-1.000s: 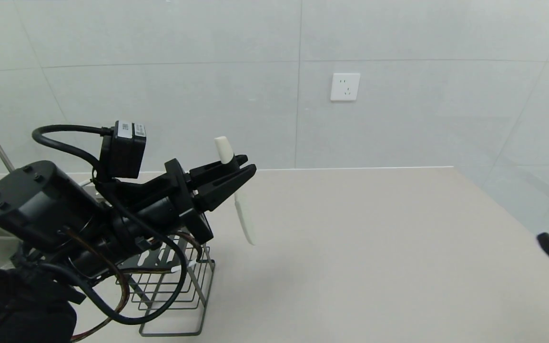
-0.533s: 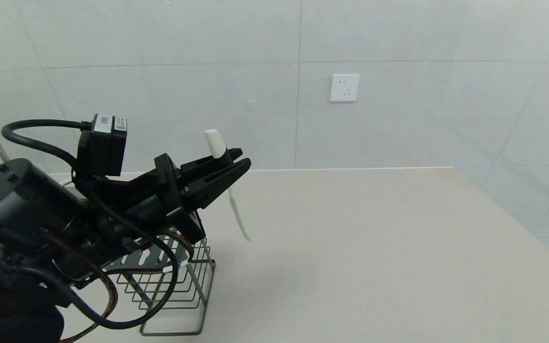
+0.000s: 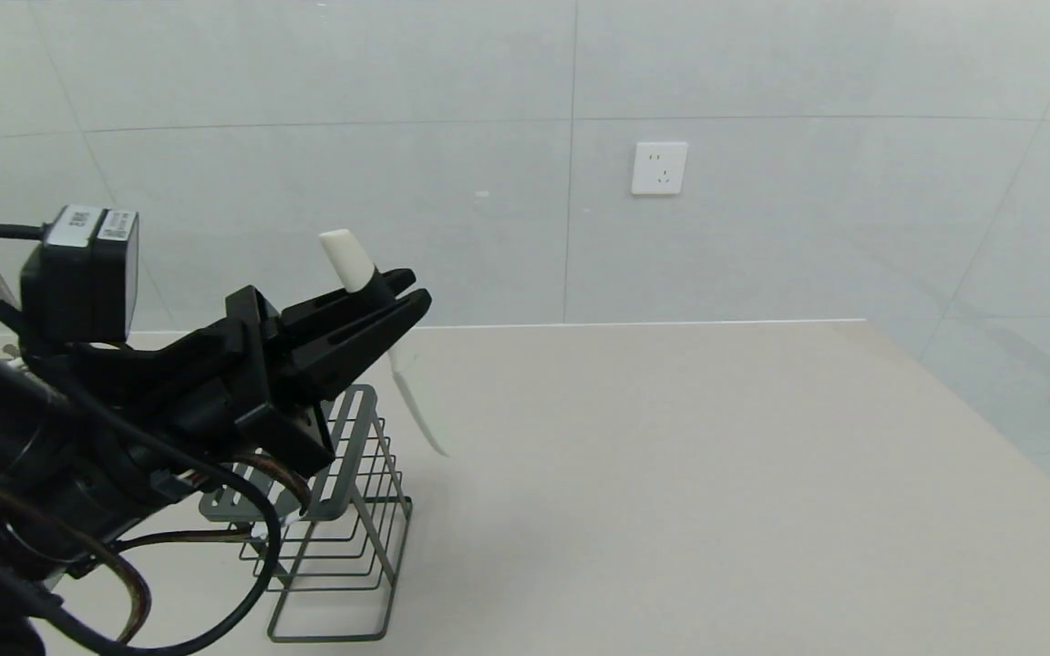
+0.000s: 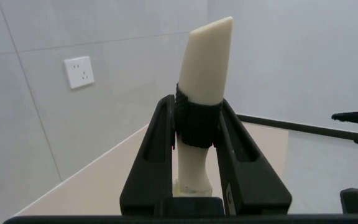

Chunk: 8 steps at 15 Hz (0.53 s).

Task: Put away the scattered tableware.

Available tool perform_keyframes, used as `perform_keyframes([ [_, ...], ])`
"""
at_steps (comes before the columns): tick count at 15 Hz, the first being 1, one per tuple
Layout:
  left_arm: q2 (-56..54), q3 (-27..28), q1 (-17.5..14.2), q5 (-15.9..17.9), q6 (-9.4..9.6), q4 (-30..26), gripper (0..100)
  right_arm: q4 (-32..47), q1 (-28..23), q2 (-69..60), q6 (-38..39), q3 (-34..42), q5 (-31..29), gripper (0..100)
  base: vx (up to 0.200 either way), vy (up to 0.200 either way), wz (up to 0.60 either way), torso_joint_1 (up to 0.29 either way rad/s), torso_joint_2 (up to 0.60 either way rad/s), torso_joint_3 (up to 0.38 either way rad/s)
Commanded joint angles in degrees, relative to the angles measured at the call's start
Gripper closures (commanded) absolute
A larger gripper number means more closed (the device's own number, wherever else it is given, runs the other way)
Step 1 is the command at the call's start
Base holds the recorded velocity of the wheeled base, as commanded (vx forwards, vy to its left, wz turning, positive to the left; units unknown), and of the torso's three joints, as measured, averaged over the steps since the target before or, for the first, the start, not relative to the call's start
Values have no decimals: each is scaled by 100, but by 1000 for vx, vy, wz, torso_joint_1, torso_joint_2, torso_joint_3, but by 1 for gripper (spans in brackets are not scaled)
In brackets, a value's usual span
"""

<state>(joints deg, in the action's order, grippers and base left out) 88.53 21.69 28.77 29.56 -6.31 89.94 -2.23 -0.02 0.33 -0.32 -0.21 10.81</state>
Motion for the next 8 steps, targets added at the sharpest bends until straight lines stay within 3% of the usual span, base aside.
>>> perform_keyframes([
  [1, -143, -77, -363, 14, 7, 6, 100, 21, -6, -24, -74, 12, -519, 0, 0, 0, 0, 0, 0, 0],
  [2, -152, 2, -618, 32, 7, 6, 100, 293, -6, -24, -47, 3, -1037, 0, 0, 0, 0, 0, 0, 0],
  [4, -187, 99, -855, 41, 7, 6, 100, 267, 2, -24, 76, 3, -1090, 0, 0, 0, 0, 0, 0, 0],
  [8, -494, -33, -899, 287, -1, 6, 100, 267, 2, -24, 93, 3, -1055, 0, 0, 0, 0, 0, 0, 0],
])
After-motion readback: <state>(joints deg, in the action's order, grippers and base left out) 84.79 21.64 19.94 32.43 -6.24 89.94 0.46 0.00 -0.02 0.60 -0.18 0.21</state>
